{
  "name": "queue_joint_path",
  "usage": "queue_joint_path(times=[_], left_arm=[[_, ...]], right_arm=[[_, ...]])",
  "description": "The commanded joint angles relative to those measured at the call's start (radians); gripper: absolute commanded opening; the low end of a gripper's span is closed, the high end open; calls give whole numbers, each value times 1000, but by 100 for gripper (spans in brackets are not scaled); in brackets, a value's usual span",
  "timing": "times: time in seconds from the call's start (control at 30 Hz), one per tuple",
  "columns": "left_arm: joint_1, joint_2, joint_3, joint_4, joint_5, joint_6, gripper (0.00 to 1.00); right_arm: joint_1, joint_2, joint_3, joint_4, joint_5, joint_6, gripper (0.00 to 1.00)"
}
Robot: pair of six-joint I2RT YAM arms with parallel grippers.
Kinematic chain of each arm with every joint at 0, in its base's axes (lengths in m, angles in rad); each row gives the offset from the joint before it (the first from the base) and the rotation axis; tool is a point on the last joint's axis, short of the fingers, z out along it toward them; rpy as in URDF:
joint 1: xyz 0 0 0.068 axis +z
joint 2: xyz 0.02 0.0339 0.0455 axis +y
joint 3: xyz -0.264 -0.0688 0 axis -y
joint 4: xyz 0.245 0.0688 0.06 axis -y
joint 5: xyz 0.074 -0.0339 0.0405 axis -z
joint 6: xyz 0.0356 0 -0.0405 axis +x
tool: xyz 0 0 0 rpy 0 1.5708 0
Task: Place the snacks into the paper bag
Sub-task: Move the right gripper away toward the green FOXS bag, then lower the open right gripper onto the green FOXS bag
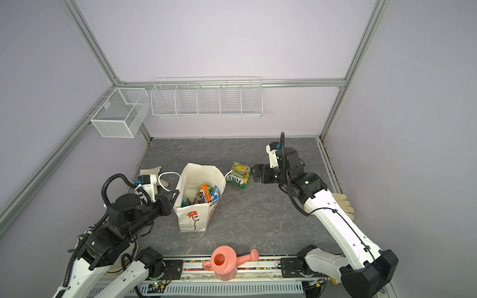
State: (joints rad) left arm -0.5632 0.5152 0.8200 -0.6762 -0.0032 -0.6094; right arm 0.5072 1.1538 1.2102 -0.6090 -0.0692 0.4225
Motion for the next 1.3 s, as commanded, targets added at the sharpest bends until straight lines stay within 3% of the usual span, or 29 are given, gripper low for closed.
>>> queue_joint_path(times=[0.0, 0.27, 0.63, 1.27], left_arm=[[-1, -11, 8, 13, -11, 2, 0], [-1, -11, 3, 17, -8, -1, 0], [-1, -19, 0, 5, -16, 5, 0], [-1, 3, -4, 15, -20, 17, 0]], right_arm=[[-10, -15, -25, 26, -21, 19, 91], [-31, 3, -78, 69, -95, 19, 90], [-142, 72, -186, 224, -275, 98, 90], [-227, 188, -275, 349, -369, 149, 88]])
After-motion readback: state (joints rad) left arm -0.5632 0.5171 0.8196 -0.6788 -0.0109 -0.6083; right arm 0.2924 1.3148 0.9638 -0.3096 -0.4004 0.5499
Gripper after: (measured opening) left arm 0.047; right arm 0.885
